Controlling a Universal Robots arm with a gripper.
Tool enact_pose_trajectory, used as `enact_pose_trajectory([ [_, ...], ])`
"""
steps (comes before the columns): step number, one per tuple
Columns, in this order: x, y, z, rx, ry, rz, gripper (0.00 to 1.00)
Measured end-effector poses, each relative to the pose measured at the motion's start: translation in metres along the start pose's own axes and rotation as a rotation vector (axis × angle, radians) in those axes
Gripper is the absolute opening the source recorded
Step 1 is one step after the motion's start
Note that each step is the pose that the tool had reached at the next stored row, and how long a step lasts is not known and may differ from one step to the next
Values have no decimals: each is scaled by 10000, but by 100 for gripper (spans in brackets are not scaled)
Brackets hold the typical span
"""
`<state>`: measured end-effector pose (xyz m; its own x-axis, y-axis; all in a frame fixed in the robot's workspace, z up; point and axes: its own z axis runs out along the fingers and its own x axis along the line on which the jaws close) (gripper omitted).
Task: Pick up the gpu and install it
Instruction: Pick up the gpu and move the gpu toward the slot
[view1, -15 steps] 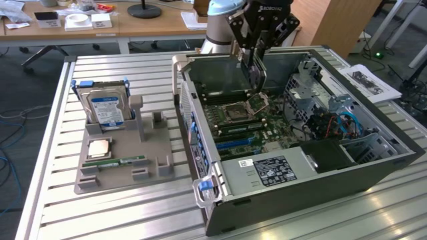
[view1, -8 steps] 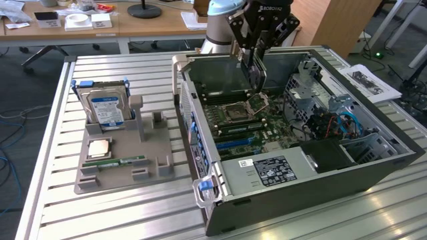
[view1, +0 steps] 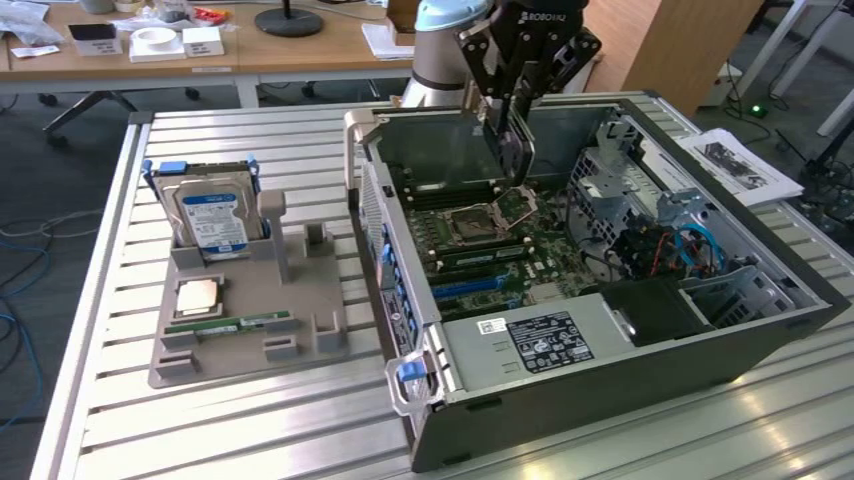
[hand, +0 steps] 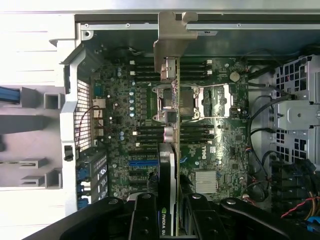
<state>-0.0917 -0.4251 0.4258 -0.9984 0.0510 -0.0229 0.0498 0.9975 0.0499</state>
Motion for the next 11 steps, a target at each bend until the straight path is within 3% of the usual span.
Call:
enact_pose_trajectory([
  [11,-172,11,7,-1,-1,-1,27],
])
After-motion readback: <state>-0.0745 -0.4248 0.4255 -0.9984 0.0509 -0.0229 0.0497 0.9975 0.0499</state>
